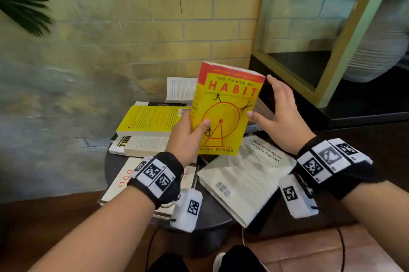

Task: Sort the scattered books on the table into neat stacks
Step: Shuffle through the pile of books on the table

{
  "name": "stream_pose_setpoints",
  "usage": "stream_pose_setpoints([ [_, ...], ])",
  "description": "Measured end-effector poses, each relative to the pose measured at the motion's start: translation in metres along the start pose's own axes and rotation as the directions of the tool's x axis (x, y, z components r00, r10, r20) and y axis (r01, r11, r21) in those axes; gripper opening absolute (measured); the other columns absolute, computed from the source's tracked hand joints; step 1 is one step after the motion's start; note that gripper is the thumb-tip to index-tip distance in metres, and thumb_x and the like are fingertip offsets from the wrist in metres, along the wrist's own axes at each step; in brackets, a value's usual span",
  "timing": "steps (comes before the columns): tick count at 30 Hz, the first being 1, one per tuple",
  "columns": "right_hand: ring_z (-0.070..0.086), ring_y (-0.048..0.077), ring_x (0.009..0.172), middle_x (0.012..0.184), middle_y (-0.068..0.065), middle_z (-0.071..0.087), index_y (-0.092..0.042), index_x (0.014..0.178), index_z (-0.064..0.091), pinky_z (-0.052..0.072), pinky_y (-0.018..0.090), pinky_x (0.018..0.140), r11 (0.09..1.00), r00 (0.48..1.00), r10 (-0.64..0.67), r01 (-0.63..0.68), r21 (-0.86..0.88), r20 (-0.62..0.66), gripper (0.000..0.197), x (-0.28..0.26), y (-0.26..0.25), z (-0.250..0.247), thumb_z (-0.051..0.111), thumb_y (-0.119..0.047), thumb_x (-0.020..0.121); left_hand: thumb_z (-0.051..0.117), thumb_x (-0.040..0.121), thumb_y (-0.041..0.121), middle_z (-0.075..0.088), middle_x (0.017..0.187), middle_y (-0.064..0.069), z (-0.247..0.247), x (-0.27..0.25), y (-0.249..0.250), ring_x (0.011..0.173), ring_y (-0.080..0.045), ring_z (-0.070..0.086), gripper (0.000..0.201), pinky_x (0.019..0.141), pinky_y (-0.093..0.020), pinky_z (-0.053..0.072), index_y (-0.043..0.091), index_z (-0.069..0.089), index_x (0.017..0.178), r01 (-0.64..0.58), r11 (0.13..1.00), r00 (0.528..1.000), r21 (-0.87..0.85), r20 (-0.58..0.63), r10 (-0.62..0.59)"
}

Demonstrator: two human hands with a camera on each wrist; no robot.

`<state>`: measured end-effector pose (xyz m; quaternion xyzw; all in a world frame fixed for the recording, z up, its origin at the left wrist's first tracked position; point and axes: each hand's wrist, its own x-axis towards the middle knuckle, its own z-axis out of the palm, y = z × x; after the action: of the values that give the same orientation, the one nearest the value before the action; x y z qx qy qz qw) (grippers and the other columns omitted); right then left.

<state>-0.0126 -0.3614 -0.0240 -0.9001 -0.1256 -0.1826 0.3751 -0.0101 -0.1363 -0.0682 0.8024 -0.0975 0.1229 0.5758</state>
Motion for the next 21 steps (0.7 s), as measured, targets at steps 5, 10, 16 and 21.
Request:
stream_pose_setpoints([
  [5,0.062,0.009,0.107,0.136,-0.004,0.053,-0.028,0.150,0.010,0.054,0.025,0.088,0.932,0.914,0.096,-0.221,0.286,0.395,0.082,0.010,-0.019,0.051,0.063,-0.034,0.088,0.052,0.097,0.032,0.063,0.122,0.001,-0.035,0.003,-0.003,0.115,-0.024,0.061,0.012,0.098,-0.054,0.049,0.034,0.050,0.109,0.194,0.884,0.957,-0.425,-0.116,-0.265],
  [10,0.058,0.015,0.054,0.091,0.009,0.058,-0.023,0.140,0.029,0.056,0.031,0.049,0.863,0.886,0.118,-0.314,0.395,0.449,0.046,0.032,-0.046,0.111,0.049,-0.016,0.099,0.060,0.094,0.012,0.058,0.131,-0.003,-0.074,0.011,-0.027,0.104,-0.028,0.065,0.066,0.078,-0.049,0.057,0.027,0.021,0.146,0.351,0.819,0.893,-0.453,-0.100,-0.438],
  [16,0.050,0.017,0.051,0.096,0.013,0.051,-0.014,0.137,0.036,0.052,0.028,0.043,0.807,0.834,0.256,-0.463,0.366,0.490,0.037,0.059,-0.059,0.166,0.043,-0.012,0.101,0.076,0.079,0.017,0.060,0.126,0.000,-0.104,0.020,-0.061,0.111,-0.026,0.061,0.095,0.085,-0.039,0.051,0.028,0.015,0.151,0.525,0.825,0.836,-0.210,-0.052,-0.546],
  [21,0.055,0.021,0.070,0.090,0.003,0.057,-0.016,0.143,0.030,0.052,0.041,0.072,0.869,0.824,0.238,-0.417,0.266,0.514,0.063,0.073,-0.058,0.190,0.063,-0.023,0.090,0.086,0.057,0.034,0.054,0.137,-0.003,-0.116,0.027,-0.073,0.122,-0.019,0.054,0.111,0.109,-0.037,0.041,0.018,0.028,0.150,0.460,0.888,0.887,-0.023,-0.023,-0.461],
])
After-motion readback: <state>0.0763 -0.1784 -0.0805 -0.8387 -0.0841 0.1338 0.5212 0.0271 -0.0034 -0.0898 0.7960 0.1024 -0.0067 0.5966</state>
